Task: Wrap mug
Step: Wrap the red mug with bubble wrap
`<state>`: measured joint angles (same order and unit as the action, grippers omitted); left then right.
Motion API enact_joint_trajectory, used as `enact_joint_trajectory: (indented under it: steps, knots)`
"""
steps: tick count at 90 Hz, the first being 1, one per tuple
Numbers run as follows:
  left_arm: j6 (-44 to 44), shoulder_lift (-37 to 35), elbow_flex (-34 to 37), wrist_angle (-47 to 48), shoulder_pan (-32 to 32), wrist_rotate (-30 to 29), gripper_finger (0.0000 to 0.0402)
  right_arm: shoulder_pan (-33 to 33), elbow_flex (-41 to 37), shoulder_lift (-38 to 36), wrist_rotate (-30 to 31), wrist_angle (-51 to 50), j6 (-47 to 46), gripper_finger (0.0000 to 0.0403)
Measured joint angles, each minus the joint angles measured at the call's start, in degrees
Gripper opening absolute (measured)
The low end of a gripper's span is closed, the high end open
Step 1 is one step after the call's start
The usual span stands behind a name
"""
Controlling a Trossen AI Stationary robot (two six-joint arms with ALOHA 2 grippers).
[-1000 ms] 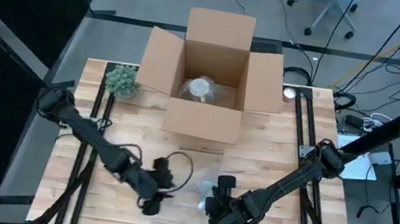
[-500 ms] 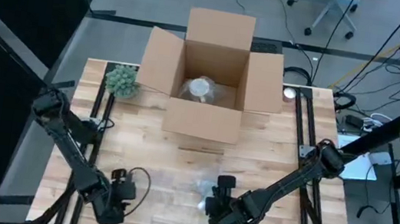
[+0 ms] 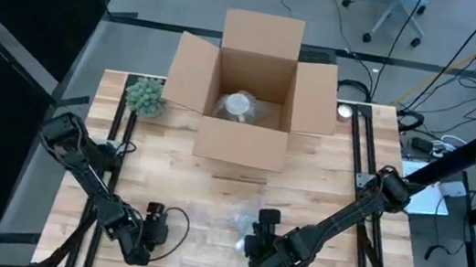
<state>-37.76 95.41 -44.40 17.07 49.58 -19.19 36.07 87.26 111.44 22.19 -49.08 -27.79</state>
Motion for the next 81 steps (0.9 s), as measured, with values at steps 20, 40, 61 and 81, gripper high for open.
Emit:
enact_joint_trajectory:
  steps: [20,40,61,81]
  knots:
    - [10.45,0.18,-0.01,-7.34,-4.36,-4.58,0.0161,0.0,0.0,0.0,0.0,0.0,0.02,0.0176]
    - [12.71,0.16,-2.48,-7.19,-6.66,-4.36,0.0144,0.0,0.0,0.0,0.0,-0.01,0.17,0.0176]
    - [14.58,0.14,-5.4,-7.2,-7.91,-3.32,0.0013,0.0,0.0,0.0,0.0,-0.02,0.17,0.0176]
    - [15.85,0.12,-9.16,-7.09,-7.87,-3.07,0.0001,0.0,0.0,0.0,0.0,-0.02,0.06,0.0176]
